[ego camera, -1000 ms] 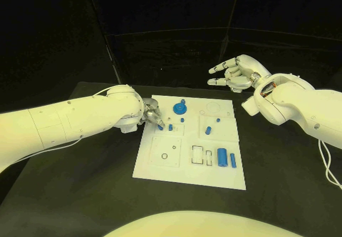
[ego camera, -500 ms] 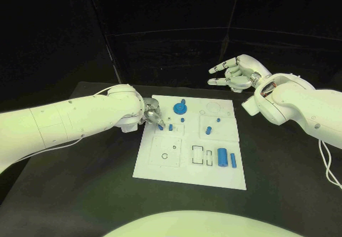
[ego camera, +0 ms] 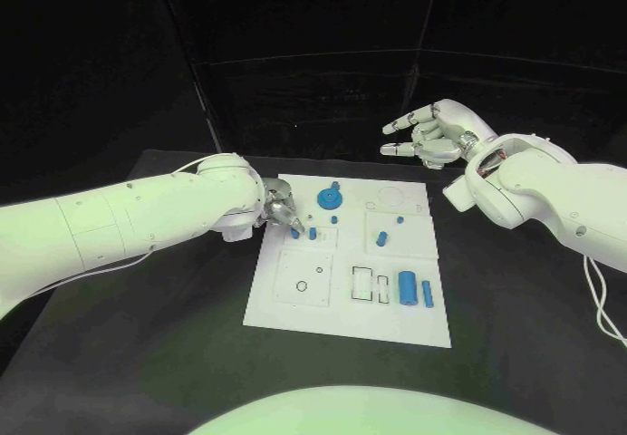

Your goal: Assemble the parts on the task board

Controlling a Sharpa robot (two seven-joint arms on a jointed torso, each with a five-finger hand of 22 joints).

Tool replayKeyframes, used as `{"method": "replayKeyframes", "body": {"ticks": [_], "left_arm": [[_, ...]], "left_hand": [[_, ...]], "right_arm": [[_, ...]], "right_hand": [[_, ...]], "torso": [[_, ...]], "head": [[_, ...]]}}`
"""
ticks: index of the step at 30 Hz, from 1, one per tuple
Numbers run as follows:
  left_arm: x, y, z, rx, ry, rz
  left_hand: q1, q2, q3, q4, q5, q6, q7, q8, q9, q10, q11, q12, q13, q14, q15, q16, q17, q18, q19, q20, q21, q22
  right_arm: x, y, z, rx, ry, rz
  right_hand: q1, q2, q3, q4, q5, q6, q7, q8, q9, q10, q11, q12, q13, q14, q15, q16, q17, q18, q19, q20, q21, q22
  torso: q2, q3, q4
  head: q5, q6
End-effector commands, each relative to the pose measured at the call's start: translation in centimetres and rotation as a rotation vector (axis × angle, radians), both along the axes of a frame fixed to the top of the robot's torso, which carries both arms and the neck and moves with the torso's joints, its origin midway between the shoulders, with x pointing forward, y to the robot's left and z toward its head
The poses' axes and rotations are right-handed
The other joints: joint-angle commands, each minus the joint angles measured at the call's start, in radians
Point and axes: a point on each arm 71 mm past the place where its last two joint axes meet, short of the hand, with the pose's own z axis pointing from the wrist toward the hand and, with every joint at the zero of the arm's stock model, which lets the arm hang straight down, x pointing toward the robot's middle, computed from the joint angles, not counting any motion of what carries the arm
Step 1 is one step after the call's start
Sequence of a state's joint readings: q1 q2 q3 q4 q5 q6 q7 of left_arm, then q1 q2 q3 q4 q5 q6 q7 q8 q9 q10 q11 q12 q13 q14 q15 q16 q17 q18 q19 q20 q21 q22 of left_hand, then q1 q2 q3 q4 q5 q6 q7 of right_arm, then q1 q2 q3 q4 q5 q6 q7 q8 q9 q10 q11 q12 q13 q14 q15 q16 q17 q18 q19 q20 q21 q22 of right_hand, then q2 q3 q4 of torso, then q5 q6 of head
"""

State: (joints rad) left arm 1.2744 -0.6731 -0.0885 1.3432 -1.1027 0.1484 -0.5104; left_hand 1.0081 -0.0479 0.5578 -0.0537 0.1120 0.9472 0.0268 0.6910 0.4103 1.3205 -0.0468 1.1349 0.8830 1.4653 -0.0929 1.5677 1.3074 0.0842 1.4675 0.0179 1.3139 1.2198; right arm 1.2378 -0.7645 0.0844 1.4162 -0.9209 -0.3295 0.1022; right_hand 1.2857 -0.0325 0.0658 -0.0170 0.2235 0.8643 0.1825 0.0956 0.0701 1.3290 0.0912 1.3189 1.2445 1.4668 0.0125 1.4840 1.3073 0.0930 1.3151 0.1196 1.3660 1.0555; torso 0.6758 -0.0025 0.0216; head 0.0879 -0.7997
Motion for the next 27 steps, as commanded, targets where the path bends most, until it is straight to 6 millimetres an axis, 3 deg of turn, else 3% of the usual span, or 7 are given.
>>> {"method": "replayKeyframes", "body": {"ticks": [1, 27], "left_arm": [[-0.19, -0.16, -0.28, 0.015, 0.023, -0.016], [-0.11, 0.13, -0.35, 0.023, 0.030, -0.013]], "left_hand": [[-0.008, 0.001, -0.009, 0.001, -0.001, 0.006, 0.000, -0.006, -0.002, 0.001, 0.004, 0.004, 0.002, 0.106, -0.005, 0.003, 0.263, -0.012, 0.004, -0.006, 0.003, 0.001], [-0.013, 0.008, -0.041, 0.018, 0.000, 0.020, -0.004, -0.007, -0.008, 0.011, 0.001, 0.016, 0.020, 0.106, -0.006, 0.003, 0.263, -0.014, 0.009, -0.007, 0.012, 0.015]], "right_arm": [[-0.02, 0.22, 0.11, 0.003, 0.000, 0.013], [0.00, 0.19, 0.11, 0.003, -0.001, 0.012]], "right_hand": [[0.002, 0.005, -0.002, 0.002, 0.006, -0.007, -0.002, 0.006, -0.001, -0.007, 0.000, -0.002, -0.001, 0.060, 0.000, -0.002, 0.060, 0.005, -0.005, 0.000, -0.006, -0.001], [0.001, 0.005, -0.002, 0.002, 0.006, -0.007, -0.002, 0.006, -0.001, -0.007, 0.000, -0.003, -0.001, 0.059, 0.000, -0.003, 0.058, 0.005, -0.006, 0.000, -0.006, -0.003]], "torso": [[0.000, -0.0002, 0.0002], [0.000, -0.0005, 0.0013]], "head": [[0.000, -0.001], [0.003, -0.004]]}}
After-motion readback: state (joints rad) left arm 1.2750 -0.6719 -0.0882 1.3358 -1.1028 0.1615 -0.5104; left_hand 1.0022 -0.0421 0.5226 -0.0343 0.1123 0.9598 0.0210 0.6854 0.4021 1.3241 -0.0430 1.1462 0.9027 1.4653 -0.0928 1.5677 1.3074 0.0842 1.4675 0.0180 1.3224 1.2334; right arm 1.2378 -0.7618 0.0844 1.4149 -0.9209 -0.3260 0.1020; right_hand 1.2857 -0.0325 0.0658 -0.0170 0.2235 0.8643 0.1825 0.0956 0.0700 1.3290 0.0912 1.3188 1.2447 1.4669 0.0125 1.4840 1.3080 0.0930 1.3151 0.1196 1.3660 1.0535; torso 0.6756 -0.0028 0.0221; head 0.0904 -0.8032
